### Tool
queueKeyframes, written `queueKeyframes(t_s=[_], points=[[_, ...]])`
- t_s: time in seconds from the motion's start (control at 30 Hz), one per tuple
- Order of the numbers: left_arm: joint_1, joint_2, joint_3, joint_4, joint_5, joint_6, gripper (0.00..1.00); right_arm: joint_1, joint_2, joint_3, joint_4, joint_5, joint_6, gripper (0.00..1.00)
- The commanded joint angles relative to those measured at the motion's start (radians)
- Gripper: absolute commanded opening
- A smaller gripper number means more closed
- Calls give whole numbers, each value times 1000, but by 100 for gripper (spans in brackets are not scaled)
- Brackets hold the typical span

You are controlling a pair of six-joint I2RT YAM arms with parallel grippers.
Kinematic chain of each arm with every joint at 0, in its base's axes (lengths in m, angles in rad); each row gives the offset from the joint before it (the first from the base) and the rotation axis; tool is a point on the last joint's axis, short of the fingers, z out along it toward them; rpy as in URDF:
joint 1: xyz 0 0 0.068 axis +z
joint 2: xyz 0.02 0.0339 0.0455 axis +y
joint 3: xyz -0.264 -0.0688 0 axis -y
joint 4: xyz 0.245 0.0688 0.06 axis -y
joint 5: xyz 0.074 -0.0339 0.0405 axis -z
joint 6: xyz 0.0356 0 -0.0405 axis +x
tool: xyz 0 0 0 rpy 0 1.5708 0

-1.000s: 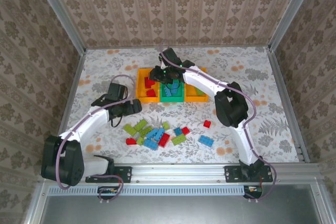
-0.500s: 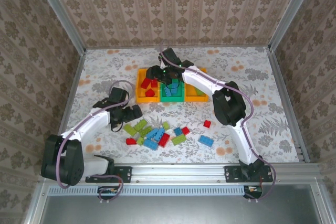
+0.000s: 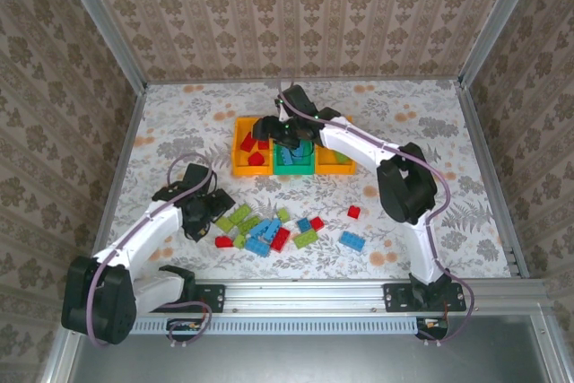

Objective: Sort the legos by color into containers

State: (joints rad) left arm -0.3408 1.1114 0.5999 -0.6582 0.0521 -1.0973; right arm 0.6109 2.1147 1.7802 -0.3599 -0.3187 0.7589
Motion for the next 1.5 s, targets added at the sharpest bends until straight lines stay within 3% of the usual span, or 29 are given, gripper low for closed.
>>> queueKeyframes(t_s=[0.0, 0.23, 0.6, 0.8, 1.07, 1.47], points=[[-1, 13, -27, -10, -16, -97, 94, -14, -77, -68, 28, 25, -20, 73], [40, 77, -30, 80, 3, -80, 83, -45, -174, -219, 40, 48, -32, 73], [55, 225, -13, 136, 19, -17, 67, -90, -400, -440, -3, 192, -70, 75], [63, 260, -6, 162, 5, -12, 50, -162, -533, -565, -23, 246, -75, 76], [80, 269, 31, 191, -13, 8, 35, -224, -660, -706, -91, 316, -94, 78], [55, 268, 265, 163, -57, 142, 35, -245, -806, -866, -165, 345, -62, 78]])
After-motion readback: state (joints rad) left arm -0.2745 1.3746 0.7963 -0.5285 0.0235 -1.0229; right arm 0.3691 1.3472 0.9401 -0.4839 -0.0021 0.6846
